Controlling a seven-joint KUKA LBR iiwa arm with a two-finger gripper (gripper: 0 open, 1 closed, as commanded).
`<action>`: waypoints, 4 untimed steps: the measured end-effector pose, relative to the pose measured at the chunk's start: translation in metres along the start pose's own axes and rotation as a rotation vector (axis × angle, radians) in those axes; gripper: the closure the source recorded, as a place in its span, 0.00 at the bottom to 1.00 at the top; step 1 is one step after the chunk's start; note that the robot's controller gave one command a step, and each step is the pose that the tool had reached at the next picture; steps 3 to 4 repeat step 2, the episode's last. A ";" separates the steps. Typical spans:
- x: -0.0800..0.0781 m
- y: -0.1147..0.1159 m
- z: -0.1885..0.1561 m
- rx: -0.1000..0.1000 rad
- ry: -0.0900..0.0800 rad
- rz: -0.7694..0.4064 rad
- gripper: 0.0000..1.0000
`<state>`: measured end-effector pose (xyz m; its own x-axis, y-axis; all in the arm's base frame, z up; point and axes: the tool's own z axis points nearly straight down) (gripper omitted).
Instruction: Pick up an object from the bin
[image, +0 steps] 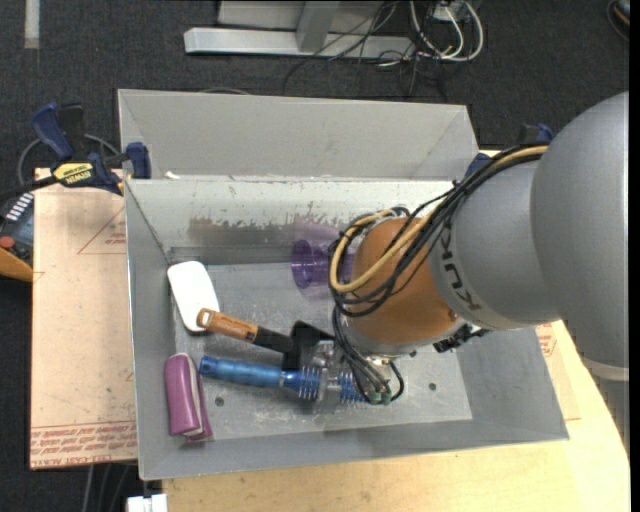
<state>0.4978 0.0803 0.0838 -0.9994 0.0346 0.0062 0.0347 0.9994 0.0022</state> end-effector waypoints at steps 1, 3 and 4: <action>-0.001 0.000 -0.029 -0.001 -0.004 -0.001 1.00; -0.002 0.001 -0.042 -0.002 -0.008 -0.001 1.00; -0.002 0.001 -0.042 -0.002 -0.008 -0.001 1.00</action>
Offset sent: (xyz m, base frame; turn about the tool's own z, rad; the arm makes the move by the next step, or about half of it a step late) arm -0.0001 0.0000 0.0596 0.0000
